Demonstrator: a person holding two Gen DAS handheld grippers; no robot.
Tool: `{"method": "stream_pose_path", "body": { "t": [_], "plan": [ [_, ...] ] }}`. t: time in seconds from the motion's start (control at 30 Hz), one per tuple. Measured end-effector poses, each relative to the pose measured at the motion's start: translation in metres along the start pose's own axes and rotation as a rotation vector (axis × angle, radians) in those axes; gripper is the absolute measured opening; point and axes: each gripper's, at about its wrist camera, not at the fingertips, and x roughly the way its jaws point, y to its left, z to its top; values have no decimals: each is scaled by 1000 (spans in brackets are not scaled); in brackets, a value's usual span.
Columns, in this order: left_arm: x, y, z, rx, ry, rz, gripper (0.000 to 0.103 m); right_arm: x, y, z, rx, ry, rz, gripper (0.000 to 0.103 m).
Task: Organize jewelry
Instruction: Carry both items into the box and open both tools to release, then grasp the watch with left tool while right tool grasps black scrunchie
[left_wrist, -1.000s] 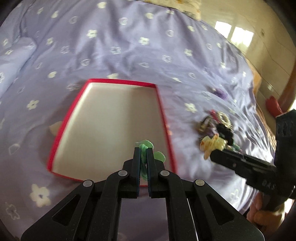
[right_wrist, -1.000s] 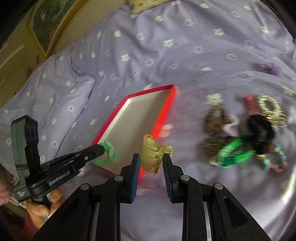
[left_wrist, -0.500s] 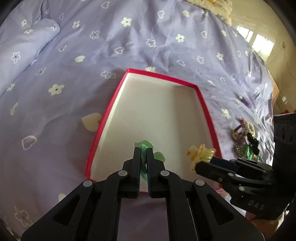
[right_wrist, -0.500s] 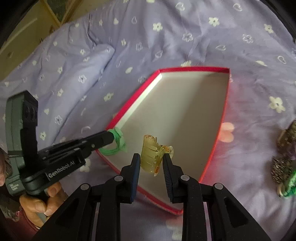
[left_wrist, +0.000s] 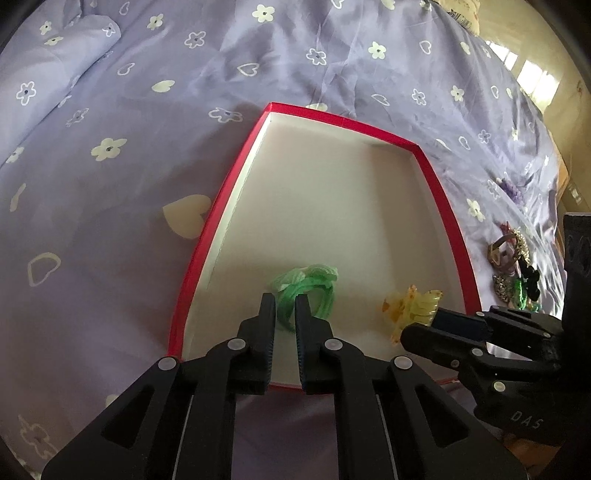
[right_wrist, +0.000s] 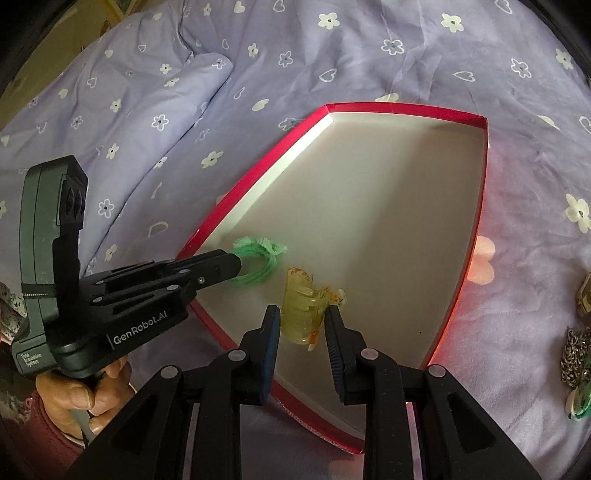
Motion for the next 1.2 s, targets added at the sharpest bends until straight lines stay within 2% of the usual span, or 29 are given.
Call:
{"method": "stream_pose_path", "body": {
  "t": [0.1,0.17,0.23,0.33,0.73,1.2],
  "plan": [
    [-2,1,0,-3,-2,3,11,1,2,0,-6,-3,-7,27],
    [-4,2,0,-7,-5,5,24,1,3,0,-6,-3,-11,27],
    [-7,2,0,-7,-14,12,29,0,3,0,-2,-4,-11,30],
    [-16,3,0,-9,-29,14,29,-4,2,-2,7,-15,-10,36],
    [-44,-21,8,20,-81,-1,39,-55,-13,-15,77,-120,-4,43],
    [-50,-90,1,122,-75,-90,43,-126,-75,-58,239,-230,-105,47]
  ]
}}
